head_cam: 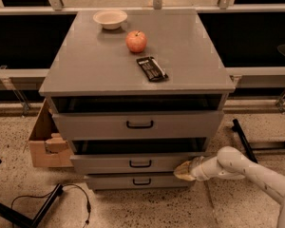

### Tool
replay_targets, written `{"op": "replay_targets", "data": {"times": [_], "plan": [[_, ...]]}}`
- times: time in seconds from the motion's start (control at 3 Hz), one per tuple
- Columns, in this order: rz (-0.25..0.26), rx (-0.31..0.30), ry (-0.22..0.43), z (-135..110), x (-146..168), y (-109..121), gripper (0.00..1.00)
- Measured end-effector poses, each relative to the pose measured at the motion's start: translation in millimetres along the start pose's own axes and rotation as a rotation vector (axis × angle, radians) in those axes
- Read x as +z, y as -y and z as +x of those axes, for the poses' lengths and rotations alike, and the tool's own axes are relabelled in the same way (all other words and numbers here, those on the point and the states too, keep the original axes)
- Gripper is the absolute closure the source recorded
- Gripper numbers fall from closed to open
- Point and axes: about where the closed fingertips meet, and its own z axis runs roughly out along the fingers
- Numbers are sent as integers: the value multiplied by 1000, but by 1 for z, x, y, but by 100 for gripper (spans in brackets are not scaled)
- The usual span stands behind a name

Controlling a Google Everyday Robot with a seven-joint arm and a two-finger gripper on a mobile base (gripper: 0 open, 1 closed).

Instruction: Close middle drawer

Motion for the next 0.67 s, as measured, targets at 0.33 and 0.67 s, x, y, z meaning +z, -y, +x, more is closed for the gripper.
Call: {"op": "replay_targets", "data": {"times": [0.33, 0.67], "plan": [[34, -10, -12, -3, -11, 16, 100], [51, -5, -7, -3, -13, 21, 100]]}}
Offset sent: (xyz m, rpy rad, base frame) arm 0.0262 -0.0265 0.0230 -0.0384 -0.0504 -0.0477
